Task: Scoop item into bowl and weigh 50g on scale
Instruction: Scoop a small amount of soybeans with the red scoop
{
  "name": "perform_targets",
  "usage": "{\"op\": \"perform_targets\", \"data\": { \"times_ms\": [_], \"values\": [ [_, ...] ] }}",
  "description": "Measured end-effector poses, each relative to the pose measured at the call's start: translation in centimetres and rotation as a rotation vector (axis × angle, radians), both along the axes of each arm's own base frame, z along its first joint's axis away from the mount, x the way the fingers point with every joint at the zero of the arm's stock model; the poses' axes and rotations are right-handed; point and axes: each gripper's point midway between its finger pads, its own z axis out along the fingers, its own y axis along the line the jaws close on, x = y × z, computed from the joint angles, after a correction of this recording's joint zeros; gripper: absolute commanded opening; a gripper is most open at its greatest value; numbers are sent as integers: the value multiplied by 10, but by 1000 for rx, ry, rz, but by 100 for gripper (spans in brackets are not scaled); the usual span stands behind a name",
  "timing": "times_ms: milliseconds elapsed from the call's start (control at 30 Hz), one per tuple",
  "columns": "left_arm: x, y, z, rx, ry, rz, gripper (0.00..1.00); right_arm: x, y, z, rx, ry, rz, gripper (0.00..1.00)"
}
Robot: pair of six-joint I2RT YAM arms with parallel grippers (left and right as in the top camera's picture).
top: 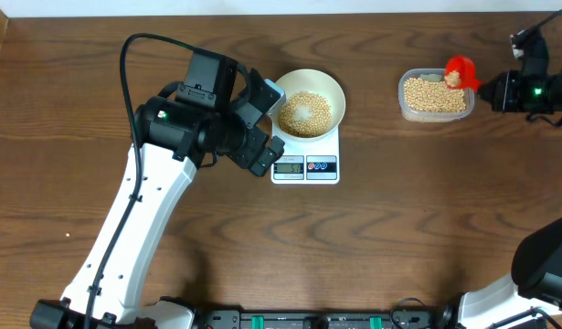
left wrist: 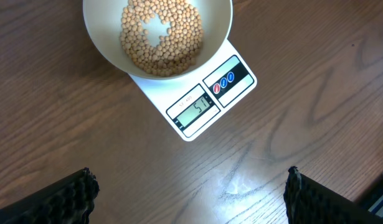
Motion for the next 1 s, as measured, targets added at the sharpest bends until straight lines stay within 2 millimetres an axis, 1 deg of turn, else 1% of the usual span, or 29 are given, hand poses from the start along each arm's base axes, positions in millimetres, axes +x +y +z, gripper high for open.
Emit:
{"op": "perform_targets", "data": {
  "times_ms": [100, 233, 333, 500, 700, 800, 900, 1000],
  "values": [
    [0, 0, 0, 0, 0, 0, 98, 1, -7, -7, -94, 23, -17, 1],
    [0, 0, 0, 0, 0, 0, 98, 2, -7, -13, -201, 51, -18, 1],
    [0, 0, 0, 0, 0, 0, 98, 3, -2, -16, -279, 64, -5, 1],
    [0, 0, 0, 0, 0, 0, 98, 6, 12, -19, -419, 78, 30, 1],
    [0, 0, 0, 0, 0, 0, 98, 12, 23, -16, -597, 70, 49, 1],
    [0, 0, 0, 0, 0, 0, 98, 12, 24, -13, -674, 70, 46, 1],
    [0, 0, 0, 0, 0, 0, 98, 14, 25, -10, -711, 60, 43, 1],
    [0, 0, 0, 0, 0, 0, 98, 17, 28, -10, -698, 46, 47, 1]
  ]
}}
